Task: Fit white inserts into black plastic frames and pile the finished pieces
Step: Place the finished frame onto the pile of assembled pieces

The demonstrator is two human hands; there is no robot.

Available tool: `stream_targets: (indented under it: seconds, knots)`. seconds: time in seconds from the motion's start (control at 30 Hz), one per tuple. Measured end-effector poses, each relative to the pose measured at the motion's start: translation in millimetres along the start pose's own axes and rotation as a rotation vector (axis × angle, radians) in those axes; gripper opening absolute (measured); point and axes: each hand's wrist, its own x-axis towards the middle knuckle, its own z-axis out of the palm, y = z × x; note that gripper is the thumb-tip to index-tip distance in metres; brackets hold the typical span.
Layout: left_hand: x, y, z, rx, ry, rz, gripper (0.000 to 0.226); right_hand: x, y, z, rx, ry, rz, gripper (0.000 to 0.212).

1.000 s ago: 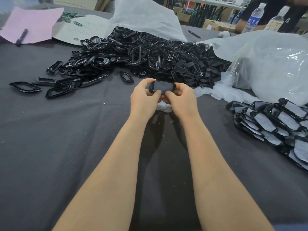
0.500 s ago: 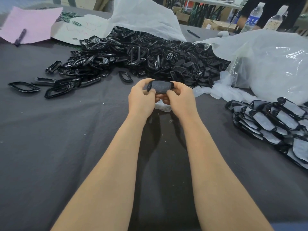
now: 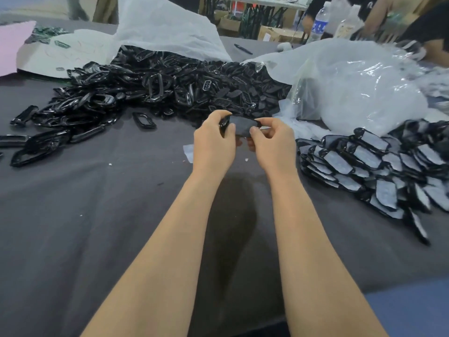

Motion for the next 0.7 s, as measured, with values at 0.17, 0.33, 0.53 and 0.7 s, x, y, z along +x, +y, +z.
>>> stream_targets:
  seconds: [0.17,0.33,0.53,0.7]
  knots:
    - [-15,30,67,0.047,-0.193,0.014,0.012,-5,17,-74,-0.065,0.229,0.036,0.011]
    - [-34,39,124,0.219,-0.27,0.066,0.02,-10,40,-128,-0.353,0.395,0.04,0.005]
    - [-45,27,146,0.426,-0.256,0.088,0.029,-16,58,-138,-0.585,0.406,0.106,0.013]
    - [-44,27,143,0.297,-0.219,0.085,0.033,-17,54,-128,-0.516,0.492,0.046,0.017]
